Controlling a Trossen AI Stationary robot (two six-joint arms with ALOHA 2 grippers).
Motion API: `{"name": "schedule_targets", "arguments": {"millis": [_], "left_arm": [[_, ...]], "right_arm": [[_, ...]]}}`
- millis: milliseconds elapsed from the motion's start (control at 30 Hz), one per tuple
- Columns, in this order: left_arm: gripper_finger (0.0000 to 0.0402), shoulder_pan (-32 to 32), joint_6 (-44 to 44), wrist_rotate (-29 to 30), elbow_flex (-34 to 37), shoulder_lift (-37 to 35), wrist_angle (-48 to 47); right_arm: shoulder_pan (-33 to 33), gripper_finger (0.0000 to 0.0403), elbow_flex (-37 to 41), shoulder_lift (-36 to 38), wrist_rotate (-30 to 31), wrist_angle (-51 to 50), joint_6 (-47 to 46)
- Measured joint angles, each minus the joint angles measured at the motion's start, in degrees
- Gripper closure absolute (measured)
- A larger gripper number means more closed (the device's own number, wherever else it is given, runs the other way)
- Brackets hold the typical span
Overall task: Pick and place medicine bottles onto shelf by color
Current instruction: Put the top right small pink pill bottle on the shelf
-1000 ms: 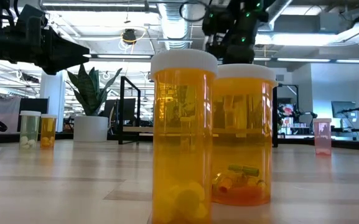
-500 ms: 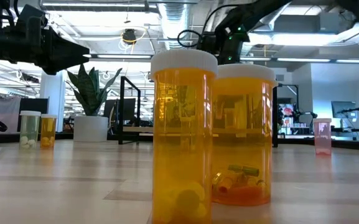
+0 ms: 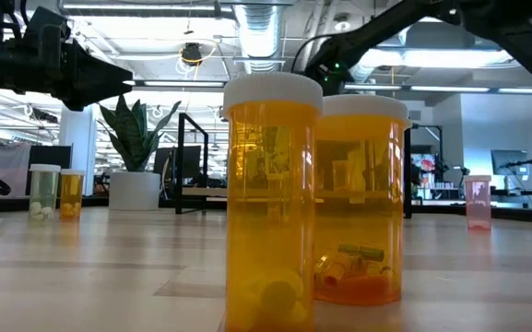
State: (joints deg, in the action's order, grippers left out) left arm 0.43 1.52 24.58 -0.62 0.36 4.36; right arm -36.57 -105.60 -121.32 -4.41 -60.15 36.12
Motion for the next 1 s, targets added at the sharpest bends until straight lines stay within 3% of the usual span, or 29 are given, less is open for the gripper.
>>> {"name": "schedule_targets", "arguments": {"millis": [1000], "left_arm": [[0.0152, 0.0, 0.0, 0.0, 0.0, 0.0, 0.0]], "right_arm": [[-2.5, 0.0273, 0.0, 0.2, -0.4, 3.5, 9.1]]}}
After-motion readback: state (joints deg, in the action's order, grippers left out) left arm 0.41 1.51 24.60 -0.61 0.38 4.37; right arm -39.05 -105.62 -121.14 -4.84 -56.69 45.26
